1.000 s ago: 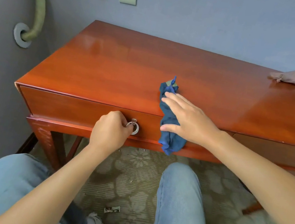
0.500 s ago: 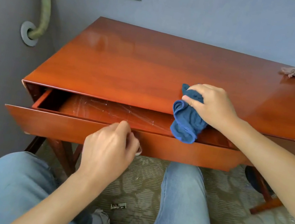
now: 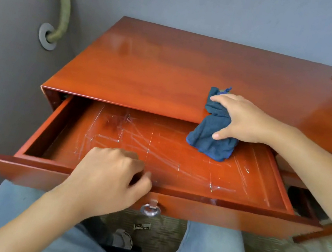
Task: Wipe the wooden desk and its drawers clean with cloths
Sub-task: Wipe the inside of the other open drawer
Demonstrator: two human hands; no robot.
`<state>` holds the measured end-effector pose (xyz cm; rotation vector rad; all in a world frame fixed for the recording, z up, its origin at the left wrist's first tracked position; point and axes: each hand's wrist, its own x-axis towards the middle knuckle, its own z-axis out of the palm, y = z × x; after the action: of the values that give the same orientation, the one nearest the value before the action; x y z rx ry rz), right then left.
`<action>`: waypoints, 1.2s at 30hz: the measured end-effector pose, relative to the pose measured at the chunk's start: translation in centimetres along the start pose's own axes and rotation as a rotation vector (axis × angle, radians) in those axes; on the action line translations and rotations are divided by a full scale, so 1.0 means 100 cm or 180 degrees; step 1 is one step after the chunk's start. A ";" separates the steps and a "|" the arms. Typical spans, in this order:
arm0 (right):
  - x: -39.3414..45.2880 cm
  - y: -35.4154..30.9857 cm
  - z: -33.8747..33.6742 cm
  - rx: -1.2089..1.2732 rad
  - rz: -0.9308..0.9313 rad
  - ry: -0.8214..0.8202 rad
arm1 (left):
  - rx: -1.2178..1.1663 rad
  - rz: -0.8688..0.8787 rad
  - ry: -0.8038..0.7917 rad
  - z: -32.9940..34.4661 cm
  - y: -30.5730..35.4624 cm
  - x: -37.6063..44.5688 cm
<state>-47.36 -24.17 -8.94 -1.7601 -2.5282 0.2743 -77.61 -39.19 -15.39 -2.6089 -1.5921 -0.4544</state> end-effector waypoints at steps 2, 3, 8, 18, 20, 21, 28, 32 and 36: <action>-0.007 -0.007 0.001 0.0264 -0.0035 0.0317 | -0.0127 0.0183 -0.0237 -0.005 -0.001 -0.012; -0.011 -0.012 0.000 0.0533 0.0016 0.0475 | -0.0196 0.0234 -0.0335 -0.007 0.000 -0.018; -0.025 -0.044 0.001 0.1622 0.0030 0.0985 | -0.0494 0.0458 -0.0580 -0.023 0.007 -0.049; -0.023 -0.147 0.016 0.2946 -0.1164 -0.0230 | 0.0009 -0.0812 0.0099 -0.062 -0.059 -0.112; -0.016 -0.160 0.023 0.2753 -0.0989 -0.0210 | -0.0075 -0.1191 -0.0032 -0.064 -0.067 -0.124; -0.011 -0.166 0.028 0.2616 -0.0899 -0.0238 | -0.0250 -0.1384 -0.0161 -0.063 -0.067 -0.128; 0.024 -0.209 0.065 0.2458 -0.1019 -0.0096 | -0.0728 -0.1693 -0.0112 -0.063 -0.062 -0.142; 0.045 -0.226 0.094 0.1158 -0.1084 0.0421 | -0.0547 -0.1795 0.0382 -0.066 -0.077 -0.146; 0.064 -0.249 0.124 0.0235 -0.1406 0.0473 | -0.0423 -0.1938 0.0712 -0.066 -0.092 -0.151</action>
<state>-74.45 -28.04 -17.26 -1.1076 -2.6646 0.2007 -93.55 -49.15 -14.24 -2.0014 -2.3104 -0.8680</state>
